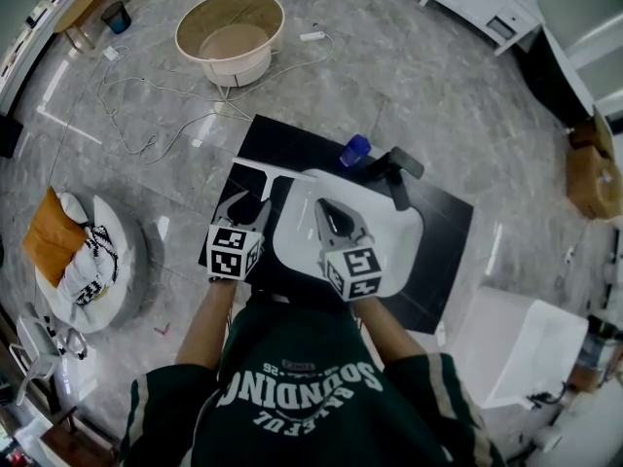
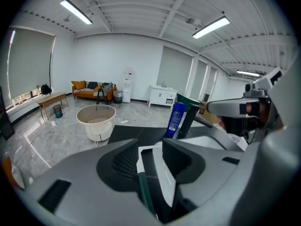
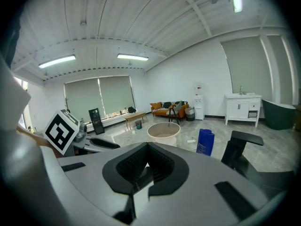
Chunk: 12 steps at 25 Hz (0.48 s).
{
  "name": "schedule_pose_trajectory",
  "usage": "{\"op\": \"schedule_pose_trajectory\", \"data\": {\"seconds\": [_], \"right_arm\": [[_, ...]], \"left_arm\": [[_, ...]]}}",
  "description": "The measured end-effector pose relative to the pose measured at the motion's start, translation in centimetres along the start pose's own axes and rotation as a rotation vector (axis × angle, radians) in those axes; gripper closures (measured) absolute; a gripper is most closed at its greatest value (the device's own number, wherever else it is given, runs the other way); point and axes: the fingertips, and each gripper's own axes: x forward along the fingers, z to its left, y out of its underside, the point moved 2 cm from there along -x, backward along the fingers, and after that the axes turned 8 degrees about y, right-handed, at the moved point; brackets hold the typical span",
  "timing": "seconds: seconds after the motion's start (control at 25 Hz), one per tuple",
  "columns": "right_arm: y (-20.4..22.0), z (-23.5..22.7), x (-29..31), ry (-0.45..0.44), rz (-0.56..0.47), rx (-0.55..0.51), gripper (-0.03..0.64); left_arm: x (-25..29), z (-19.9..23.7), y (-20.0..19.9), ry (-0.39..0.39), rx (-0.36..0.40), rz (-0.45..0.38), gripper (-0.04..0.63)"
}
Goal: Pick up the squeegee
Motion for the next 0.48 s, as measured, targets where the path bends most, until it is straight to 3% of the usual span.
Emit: {"op": "schedule_pose_trajectory", "data": {"seconds": [0.48], "right_arm": [[1.4, -0.4, 0.3, 0.021, 0.035, 0.014, 0.617]], "left_arm": [[1.9, 0.2, 5.1, 0.023, -0.035, 0.113, 0.457]]}}
